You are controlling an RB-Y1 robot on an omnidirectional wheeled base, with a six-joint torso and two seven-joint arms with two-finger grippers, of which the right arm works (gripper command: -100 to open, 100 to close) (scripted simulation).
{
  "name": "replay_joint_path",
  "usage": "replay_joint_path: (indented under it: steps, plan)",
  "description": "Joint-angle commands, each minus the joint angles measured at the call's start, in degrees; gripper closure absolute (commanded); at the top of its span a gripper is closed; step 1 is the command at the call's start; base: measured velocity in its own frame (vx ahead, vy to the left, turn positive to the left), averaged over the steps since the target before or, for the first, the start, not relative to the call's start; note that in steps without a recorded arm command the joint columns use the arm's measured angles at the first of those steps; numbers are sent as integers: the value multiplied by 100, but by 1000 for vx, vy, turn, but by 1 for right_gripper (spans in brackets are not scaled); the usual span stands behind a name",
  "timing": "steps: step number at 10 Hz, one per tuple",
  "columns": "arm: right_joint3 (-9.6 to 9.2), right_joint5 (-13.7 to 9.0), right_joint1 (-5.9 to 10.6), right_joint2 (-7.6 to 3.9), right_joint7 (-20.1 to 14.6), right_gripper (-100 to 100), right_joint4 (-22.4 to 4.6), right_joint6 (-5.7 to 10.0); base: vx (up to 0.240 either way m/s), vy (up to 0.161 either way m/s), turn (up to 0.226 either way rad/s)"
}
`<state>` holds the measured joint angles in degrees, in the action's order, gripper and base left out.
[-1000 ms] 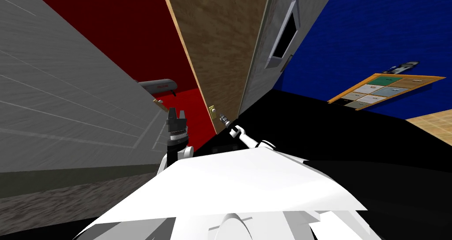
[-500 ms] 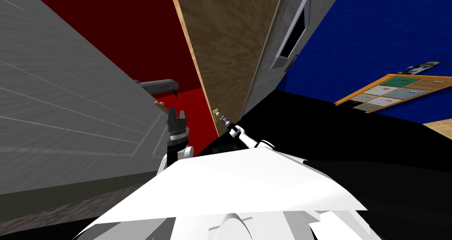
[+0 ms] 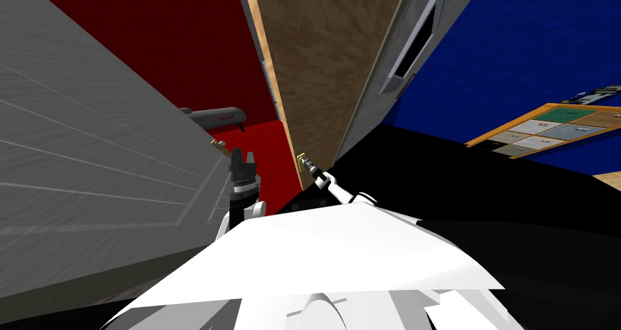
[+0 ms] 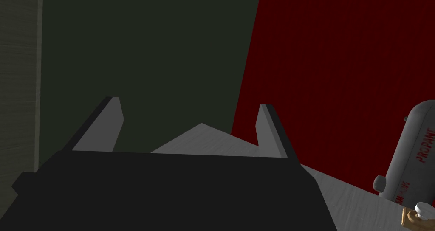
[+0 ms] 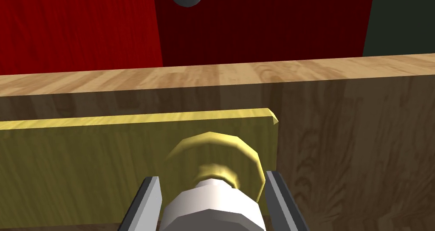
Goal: Push the door open
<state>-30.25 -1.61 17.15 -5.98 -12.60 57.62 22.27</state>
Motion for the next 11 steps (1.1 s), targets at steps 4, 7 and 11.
replay_joint_path:
  steps: [4,7,11]
  plan:
    - [-4,0,-12,-4,-1,100,-9,-9,-12,-8,6]
    - [115,-4,8,5,62,100,-36,-19,51,83,-33]
    - [361,-15,18,26,190,100,-97,-32,125,132,-40]
